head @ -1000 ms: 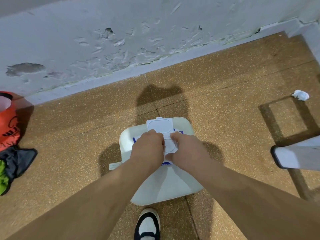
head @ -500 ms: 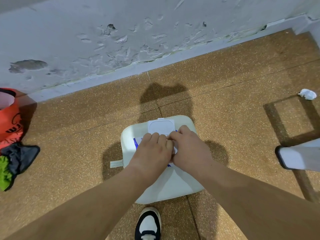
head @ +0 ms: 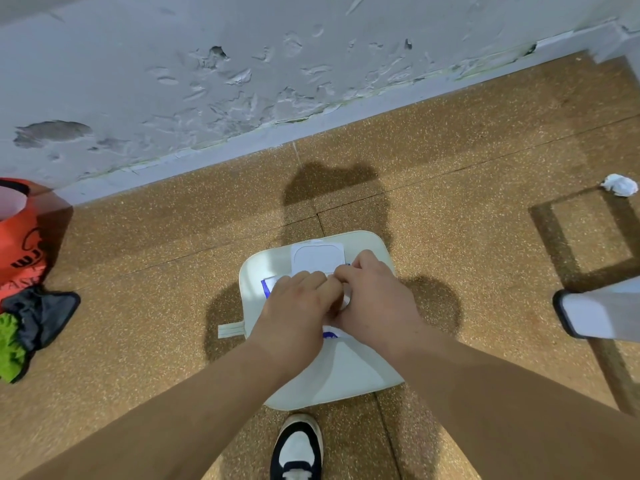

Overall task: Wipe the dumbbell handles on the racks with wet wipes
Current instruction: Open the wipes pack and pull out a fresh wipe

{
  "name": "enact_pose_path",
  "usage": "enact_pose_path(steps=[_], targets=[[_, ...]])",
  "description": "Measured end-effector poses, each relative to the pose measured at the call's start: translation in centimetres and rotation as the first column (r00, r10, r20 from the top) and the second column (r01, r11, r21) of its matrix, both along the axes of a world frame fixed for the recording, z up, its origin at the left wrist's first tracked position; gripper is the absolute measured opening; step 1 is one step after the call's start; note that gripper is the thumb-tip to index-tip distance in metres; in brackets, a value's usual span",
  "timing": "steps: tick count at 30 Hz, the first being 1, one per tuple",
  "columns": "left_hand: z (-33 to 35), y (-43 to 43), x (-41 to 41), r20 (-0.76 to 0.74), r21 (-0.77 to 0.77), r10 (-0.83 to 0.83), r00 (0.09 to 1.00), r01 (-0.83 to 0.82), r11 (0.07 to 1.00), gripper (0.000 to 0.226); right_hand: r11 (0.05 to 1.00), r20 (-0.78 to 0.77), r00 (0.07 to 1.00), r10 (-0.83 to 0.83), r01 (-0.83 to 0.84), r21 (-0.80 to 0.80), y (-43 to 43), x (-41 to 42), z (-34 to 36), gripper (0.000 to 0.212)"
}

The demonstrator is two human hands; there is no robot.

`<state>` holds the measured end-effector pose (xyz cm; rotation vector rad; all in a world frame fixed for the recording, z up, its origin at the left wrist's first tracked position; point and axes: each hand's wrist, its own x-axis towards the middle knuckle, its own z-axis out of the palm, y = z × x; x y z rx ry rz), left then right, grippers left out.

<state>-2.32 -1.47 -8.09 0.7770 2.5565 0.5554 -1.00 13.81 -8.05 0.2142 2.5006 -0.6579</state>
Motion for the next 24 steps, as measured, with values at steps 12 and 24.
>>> enact_pose_path(steps=[12,24], targets=[[1.7,-1.6,1.2,0.488,0.184,0.482,0.728,-0.625,0.758,0.026,1.0,0.016,1.0,0.005,-0.005,0.0,0.0,0.1,0.0,0.055],[1.7,-1.7,-1.5,0.425,0.01,0.284,0.859,-0.318,0.948,0.004,0.998,0.06,0.997,-0.052,0.054,-0.033,0.4,-0.2,0.2,0.06]])
